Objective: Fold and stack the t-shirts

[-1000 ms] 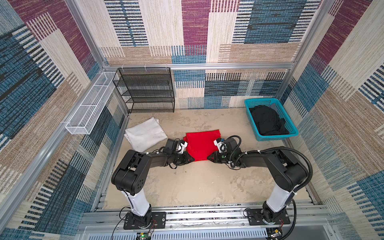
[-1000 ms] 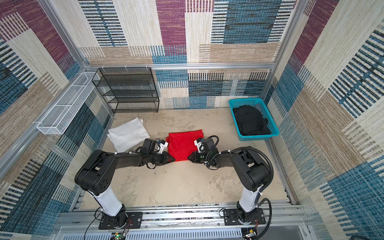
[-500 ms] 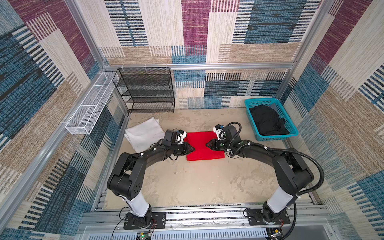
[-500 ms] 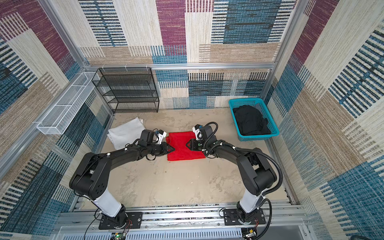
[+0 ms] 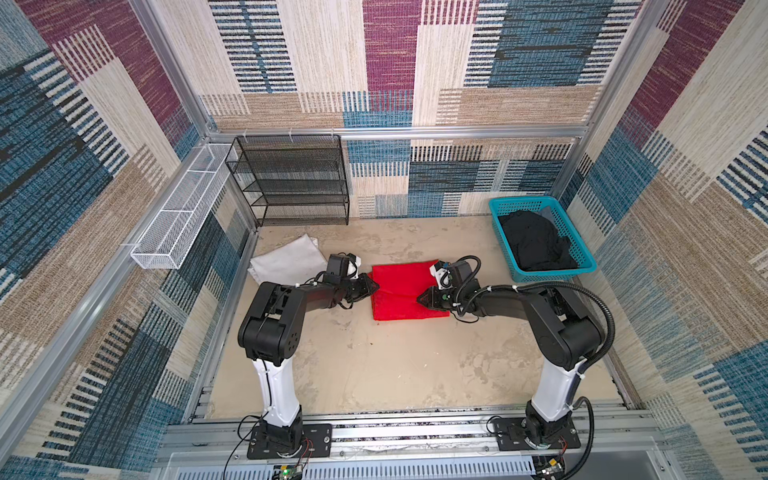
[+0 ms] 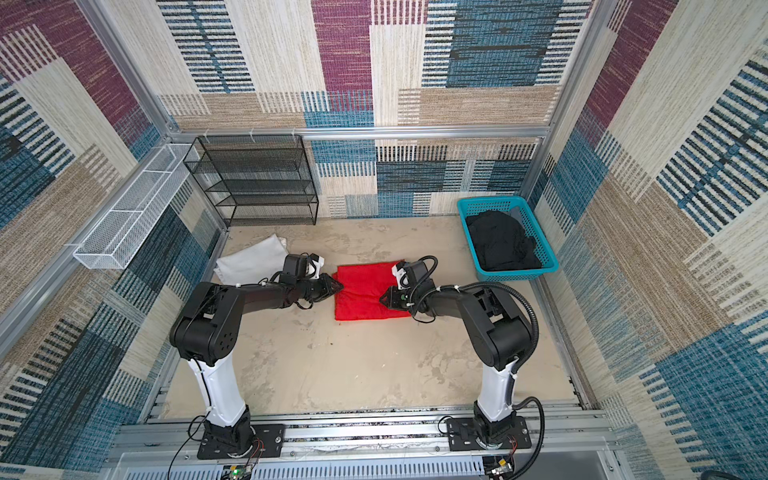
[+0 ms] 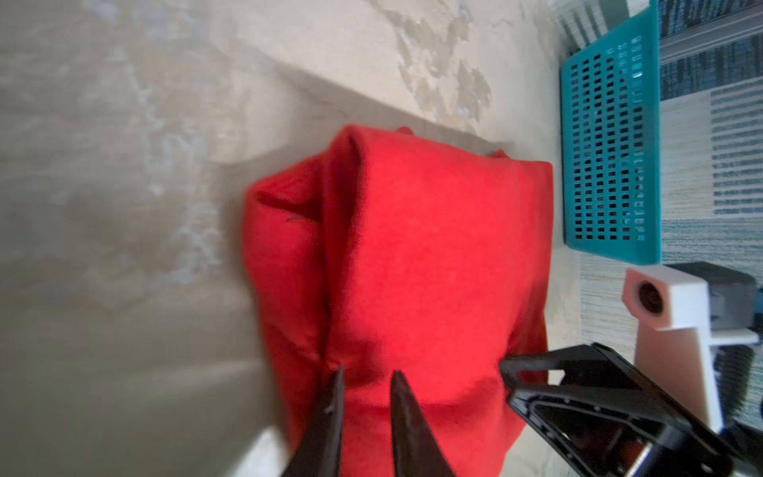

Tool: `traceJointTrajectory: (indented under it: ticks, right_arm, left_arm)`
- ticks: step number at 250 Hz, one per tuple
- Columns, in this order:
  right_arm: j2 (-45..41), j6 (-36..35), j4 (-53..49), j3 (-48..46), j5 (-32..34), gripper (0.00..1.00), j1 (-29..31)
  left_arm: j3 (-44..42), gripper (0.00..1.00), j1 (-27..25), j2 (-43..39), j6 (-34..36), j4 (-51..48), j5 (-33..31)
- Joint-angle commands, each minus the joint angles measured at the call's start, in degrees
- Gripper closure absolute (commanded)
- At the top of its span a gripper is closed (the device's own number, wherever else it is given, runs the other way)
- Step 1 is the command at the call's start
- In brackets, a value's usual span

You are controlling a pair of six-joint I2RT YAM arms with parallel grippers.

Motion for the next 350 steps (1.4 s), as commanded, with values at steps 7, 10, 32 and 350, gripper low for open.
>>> traceJointTrajectory:
  ticks: [7,10,32,350]
  right_arm:
    - [-0.7,0.4,-1.2,-0.6,0.5,0.71,-0.3]
    - [-0.8,0.3,-1.2,-0.7,0.5,0.71,-0.3]
    - [-1.1,0.3,-1.6,-0.5,0.2,0.71,-0.3]
    - [4.6,-9.6,-7.6,10.9,6.0,0.68,-1.3]
  left_arm:
    - [-2.1,0.77,1.4,0.3,-2.5,2.4,-1.9]
    - [-2.2,0.77,1.4,0.3,-2.7,2.4,-2.0]
    - [-2.5,0.77,2.0,-0.2,-2.3,1.3,-1.7]
    - [-2.2,0.34,3.1,-1.3,-8.9,-9.0,2.4]
